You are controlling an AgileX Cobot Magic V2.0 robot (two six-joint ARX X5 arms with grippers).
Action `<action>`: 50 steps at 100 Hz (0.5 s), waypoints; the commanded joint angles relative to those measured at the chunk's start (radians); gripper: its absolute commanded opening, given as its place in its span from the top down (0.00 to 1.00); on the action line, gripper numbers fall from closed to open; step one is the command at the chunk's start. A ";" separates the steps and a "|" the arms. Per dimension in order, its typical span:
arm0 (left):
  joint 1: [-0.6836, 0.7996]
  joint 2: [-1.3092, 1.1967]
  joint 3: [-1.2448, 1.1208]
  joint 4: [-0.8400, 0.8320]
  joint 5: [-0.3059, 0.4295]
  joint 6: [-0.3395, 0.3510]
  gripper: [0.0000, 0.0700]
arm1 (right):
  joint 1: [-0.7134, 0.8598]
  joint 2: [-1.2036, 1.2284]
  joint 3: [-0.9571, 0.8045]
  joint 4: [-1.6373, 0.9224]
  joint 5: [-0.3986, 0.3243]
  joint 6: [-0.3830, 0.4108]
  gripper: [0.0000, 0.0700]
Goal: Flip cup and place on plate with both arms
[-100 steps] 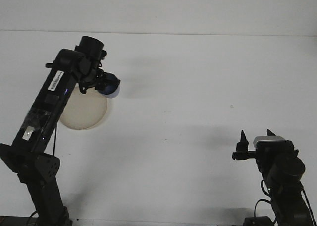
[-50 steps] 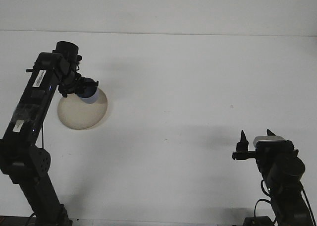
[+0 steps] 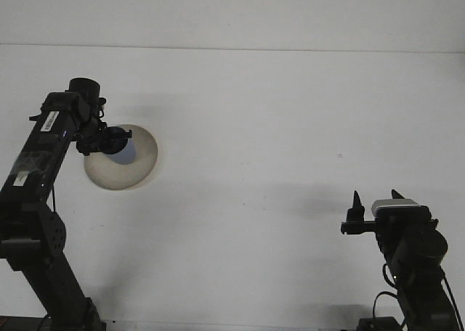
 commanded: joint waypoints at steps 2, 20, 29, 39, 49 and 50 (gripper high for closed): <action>0.005 0.009 0.007 0.003 0.007 -0.002 0.87 | 0.002 0.002 0.005 0.009 0.001 0.004 0.22; 0.007 0.008 0.008 0.022 0.007 -0.003 0.08 | 0.002 0.002 0.005 0.009 0.001 0.004 0.22; 0.007 0.002 0.010 0.041 0.007 -0.002 0.00 | 0.002 0.002 0.005 0.009 0.001 0.004 0.22; 0.011 -0.023 0.014 0.042 0.007 0.001 0.00 | 0.002 0.002 0.005 0.009 0.001 0.004 0.22; 0.022 -0.073 0.016 0.041 0.008 0.000 0.00 | 0.002 0.002 0.005 0.009 0.001 0.004 0.22; 0.023 -0.082 0.016 0.041 0.008 0.000 0.00 | 0.002 0.002 0.005 0.009 0.001 0.004 0.22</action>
